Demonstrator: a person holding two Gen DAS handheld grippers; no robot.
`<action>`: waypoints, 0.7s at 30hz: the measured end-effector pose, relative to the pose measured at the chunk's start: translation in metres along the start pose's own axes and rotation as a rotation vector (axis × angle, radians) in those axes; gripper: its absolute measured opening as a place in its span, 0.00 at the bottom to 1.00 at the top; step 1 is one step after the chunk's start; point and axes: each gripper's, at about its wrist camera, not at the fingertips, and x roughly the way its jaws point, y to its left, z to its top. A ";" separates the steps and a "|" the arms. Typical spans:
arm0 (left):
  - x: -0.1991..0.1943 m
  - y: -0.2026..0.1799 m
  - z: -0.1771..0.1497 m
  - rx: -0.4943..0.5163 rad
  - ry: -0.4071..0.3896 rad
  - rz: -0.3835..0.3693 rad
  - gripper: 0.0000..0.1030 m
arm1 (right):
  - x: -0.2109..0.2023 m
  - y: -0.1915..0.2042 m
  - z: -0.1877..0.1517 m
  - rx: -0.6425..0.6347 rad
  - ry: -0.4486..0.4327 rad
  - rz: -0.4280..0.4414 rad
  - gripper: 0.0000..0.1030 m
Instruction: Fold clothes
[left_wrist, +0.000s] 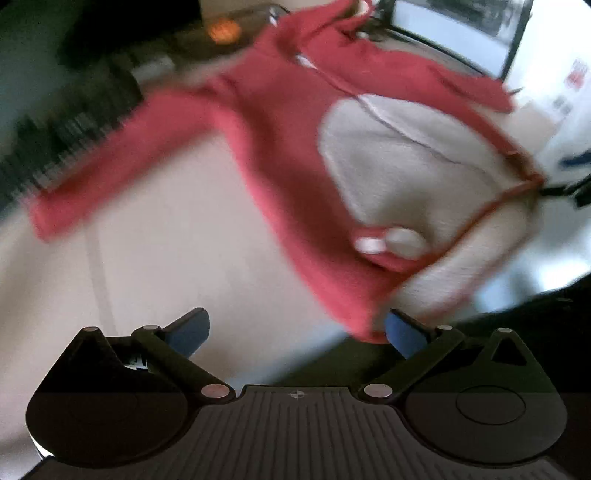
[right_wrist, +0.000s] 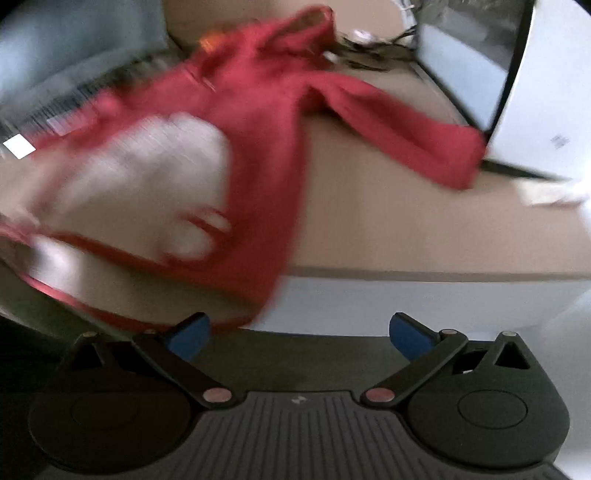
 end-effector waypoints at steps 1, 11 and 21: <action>-0.002 0.002 0.004 -0.032 -0.023 -0.062 1.00 | -0.007 -0.002 0.009 0.024 -0.039 0.045 1.00; 0.045 -0.021 0.129 -0.239 -0.300 -0.156 1.00 | 0.084 0.024 0.126 0.069 -0.158 0.185 1.00; 0.115 -0.027 0.138 -0.412 -0.189 -0.061 1.00 | 0.152 0.032 0.137 0.064 -0.086 0.247 1.00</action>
